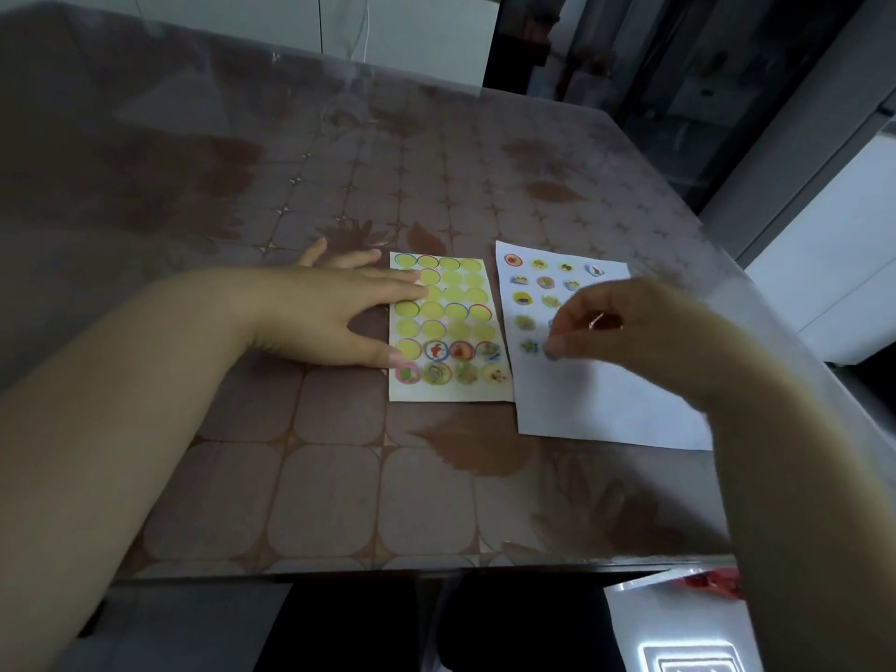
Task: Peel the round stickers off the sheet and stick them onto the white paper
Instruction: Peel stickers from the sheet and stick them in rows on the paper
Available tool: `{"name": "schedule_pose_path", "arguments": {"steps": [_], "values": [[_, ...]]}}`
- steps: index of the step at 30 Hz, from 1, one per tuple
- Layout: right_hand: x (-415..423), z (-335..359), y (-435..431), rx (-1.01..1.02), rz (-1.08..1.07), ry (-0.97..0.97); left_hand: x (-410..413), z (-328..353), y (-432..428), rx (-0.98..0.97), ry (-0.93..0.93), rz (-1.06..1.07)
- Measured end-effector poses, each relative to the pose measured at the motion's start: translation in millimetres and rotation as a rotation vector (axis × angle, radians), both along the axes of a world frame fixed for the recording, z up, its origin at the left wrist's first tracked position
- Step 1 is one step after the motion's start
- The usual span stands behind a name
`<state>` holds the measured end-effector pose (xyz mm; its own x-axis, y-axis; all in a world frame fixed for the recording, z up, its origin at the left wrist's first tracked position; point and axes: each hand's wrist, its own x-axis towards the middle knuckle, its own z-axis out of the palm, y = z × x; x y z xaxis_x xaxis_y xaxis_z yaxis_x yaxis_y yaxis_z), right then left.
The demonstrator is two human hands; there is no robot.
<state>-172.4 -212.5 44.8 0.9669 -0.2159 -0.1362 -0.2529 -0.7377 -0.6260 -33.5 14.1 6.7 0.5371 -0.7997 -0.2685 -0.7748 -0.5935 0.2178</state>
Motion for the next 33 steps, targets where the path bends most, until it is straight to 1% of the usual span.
{"name": "schedule_pose_path", "arguments": {"steps": [3,8,17,22,26,28,30,33], "values": [[-6,-14,1,0.047,-0.041,0.005,8,-13,0,-0.050,-0.079,-0.016],[-4,-26,2,0.090,-0.097,-0.029,15,-20,0,-0.096,-0.085,-0.030],[1,-32,7,0.019,-0.093,-0.048,18,-23,1,-0.126,-0.106,-0.048],[6,-30,4,0.047,-0.138,0.001,20,-25,1,-0.138,-0.122,-0.065],[8,-33,3,-0.034,-0.114,-0.002,17,-21,2,-0.139,-0.125,-0.058],[7,-32,3,-0.064,-0.111,-0.031,14,-18,2,-0.139,-0.116,-0.039],[6,-25,3,-0.090,-0.107,-0.106,11,-13,3,-0.134,-0.092,-0.028],[10,-7,10,-0.092,-0.038,-0.225,5,-3,3,-0.077,-0.004,-0.003]]}}
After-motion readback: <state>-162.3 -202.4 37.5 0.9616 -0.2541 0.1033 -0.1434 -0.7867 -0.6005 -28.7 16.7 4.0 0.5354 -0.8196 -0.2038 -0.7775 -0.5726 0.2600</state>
